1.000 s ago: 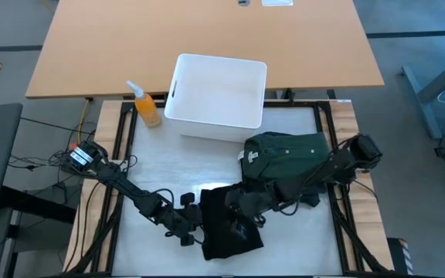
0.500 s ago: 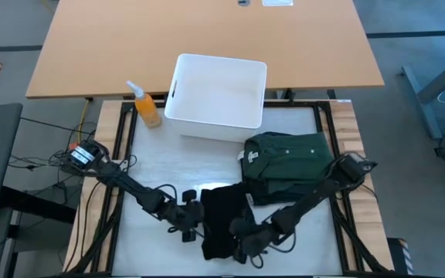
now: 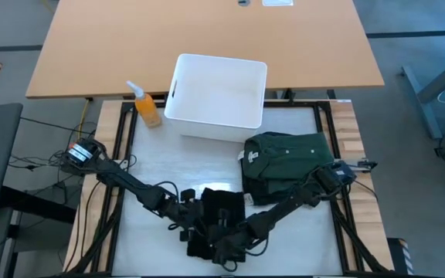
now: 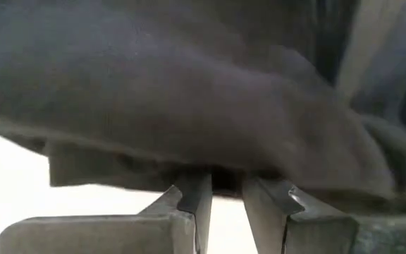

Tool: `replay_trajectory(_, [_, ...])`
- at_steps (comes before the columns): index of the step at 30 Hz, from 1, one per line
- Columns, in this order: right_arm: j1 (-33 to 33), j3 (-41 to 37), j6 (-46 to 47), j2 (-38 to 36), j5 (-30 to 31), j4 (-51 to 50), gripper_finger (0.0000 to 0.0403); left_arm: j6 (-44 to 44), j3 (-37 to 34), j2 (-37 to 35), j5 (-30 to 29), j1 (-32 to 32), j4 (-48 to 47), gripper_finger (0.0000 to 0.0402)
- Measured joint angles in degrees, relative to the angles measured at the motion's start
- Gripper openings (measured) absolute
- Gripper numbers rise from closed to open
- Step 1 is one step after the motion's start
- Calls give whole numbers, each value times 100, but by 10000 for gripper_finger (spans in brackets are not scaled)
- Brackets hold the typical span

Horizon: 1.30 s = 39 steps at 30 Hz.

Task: Fold laundry
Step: Fold the black shirt from the white laundry organizer, then stack the folded black shirt on top of the folded green polo shirt

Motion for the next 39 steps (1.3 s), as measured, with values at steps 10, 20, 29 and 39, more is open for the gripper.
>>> replay_trajectory(10, [217,-302,1332,-1594,532,-1453,214,-88,635,-1330,-814,-46,-1942,66])
replay_trajectory(20, [759,-2630,5469,-2396,1207,-1125,233,-317,260,-960,-1346,-349,-482,70])
replay_trajectory(29, [644,-3560,5658,-2406,921,374,298,-474,262,-854,-1233,-260,-432,100])
replay_trajectory(39, [954,-3551,6415,-2253,1214,346,313,-569,262,-803,-1252,-260,-451,110])
